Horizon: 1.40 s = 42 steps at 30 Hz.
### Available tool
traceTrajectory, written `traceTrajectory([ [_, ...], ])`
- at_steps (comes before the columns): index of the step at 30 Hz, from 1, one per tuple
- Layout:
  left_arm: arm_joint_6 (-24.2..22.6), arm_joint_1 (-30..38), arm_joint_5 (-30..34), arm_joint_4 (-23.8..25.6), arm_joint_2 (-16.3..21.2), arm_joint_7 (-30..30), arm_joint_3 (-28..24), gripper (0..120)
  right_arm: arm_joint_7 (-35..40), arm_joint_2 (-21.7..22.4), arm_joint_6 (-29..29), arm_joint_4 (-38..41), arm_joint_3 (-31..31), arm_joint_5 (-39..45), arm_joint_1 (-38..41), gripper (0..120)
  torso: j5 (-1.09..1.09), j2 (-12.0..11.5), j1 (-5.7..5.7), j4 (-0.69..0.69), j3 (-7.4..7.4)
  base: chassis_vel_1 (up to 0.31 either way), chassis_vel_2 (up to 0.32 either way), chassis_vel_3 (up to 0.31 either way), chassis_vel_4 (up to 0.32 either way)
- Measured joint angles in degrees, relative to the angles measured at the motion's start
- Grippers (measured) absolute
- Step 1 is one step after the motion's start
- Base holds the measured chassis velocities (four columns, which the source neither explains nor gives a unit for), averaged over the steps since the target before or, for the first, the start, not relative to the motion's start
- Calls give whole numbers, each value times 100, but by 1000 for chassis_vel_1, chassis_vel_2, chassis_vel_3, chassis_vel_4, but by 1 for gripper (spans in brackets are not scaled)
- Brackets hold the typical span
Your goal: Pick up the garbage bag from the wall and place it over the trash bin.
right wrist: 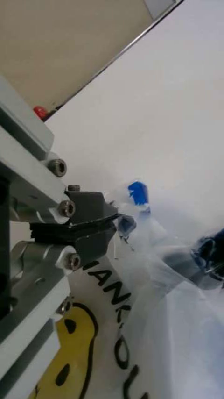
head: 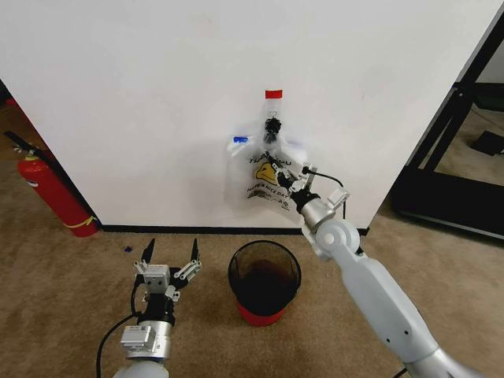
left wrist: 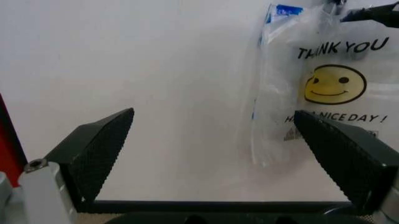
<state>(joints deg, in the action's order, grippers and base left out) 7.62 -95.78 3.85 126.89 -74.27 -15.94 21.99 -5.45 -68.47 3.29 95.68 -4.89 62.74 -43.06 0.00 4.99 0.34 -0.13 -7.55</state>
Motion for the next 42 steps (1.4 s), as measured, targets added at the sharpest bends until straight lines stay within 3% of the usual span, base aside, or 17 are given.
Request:
traceTrajectory([
  [27,5,22,-53,6,16,-5,-134,100,-401,412,-55,1380,-546,-1030,-1831,0,1,0,0,0,0,0,0,0,0],
  [42,13,58,-64,18,40,-5,-239,100,-657,402,-204,1874,-956,-1775,-2880,0,0,0,0,0,0,0,0,0,0],
])
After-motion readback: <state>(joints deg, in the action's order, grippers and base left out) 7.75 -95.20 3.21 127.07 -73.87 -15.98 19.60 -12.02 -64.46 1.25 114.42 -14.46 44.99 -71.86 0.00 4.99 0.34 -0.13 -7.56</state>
